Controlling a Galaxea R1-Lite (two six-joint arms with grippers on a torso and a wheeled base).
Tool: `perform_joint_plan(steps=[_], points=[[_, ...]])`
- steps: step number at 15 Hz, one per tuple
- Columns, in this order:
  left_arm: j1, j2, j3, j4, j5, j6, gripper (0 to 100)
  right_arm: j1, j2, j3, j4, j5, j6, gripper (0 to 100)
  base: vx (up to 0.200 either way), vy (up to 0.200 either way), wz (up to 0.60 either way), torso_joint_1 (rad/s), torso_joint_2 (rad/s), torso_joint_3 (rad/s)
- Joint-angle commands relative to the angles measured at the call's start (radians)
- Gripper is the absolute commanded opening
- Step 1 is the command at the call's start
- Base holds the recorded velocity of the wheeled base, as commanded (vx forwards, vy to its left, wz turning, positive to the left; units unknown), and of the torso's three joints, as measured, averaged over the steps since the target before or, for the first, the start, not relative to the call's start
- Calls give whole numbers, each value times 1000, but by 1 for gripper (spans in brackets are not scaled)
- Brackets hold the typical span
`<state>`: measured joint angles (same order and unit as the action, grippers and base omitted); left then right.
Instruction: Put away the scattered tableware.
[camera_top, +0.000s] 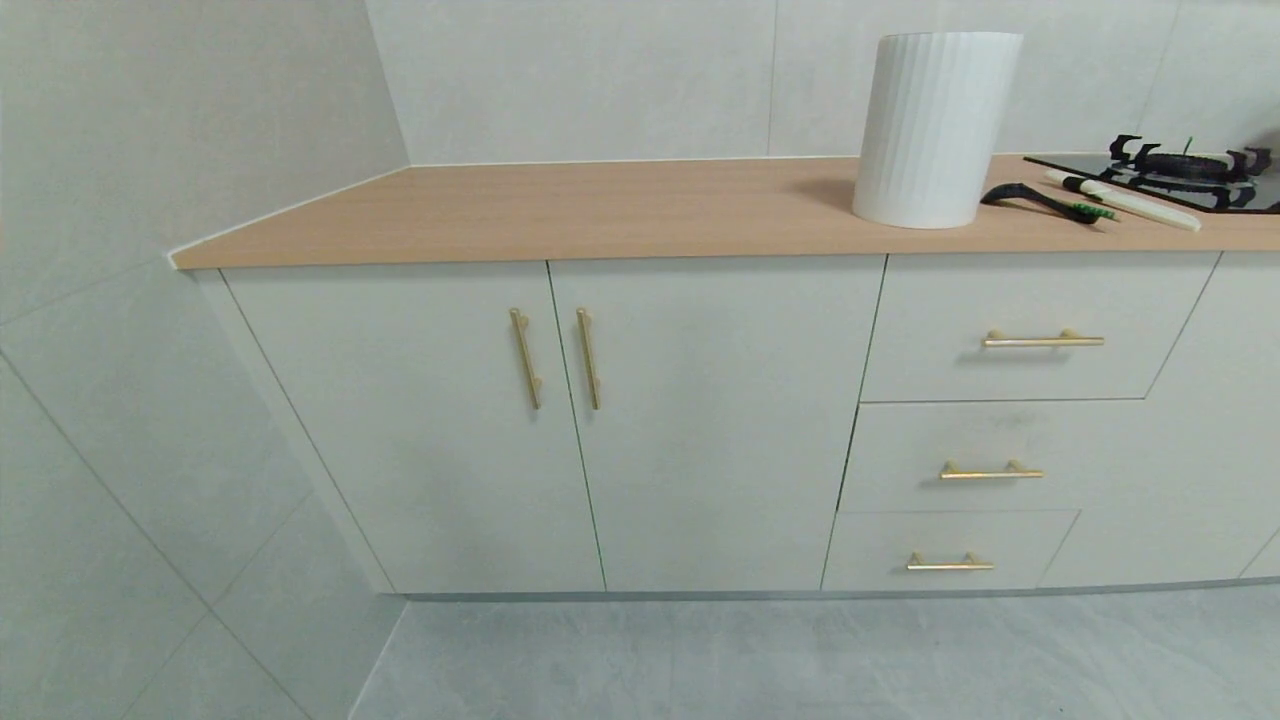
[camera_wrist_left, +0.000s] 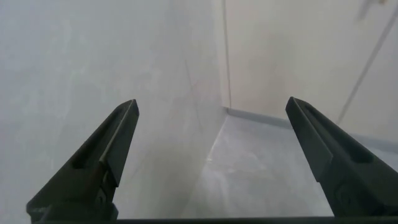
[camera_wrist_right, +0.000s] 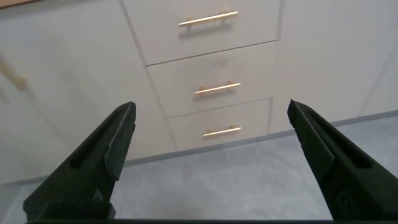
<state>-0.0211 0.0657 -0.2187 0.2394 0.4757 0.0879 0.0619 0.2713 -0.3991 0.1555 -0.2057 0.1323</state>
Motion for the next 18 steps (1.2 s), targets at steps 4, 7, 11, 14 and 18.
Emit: perform_joint_plan(steps=[4, 7, 11, 14, 18], points=[[24, -64, 67, -15, -20, -51, 100, -60, -236, 151, 13, 5, -88, 100, 0, 0, 0, 0, 0, 0], [24, -64, 157, -173, -77, -46, 100, -57, -271, 250, 6, 35, -125, 100, 0, 0, 0, 0, 0, 0], [23, -64, 219, -285, -218, -45, 100, -57, -271, 376, -157, 54, -146, 100, 0, 0, 0, 0, 0, 0], [23, -66, 216, -236, -473, -76, 100, -57, -270, 399, -212, 144, -194, 100, 0, 0, 0, 0, 0, 0], [23, -66, 216, -249, -482, -68, 100, -57, -271, 399, -211, 138, -146, 100, 0, 0, 0, 0, 0, 0]])
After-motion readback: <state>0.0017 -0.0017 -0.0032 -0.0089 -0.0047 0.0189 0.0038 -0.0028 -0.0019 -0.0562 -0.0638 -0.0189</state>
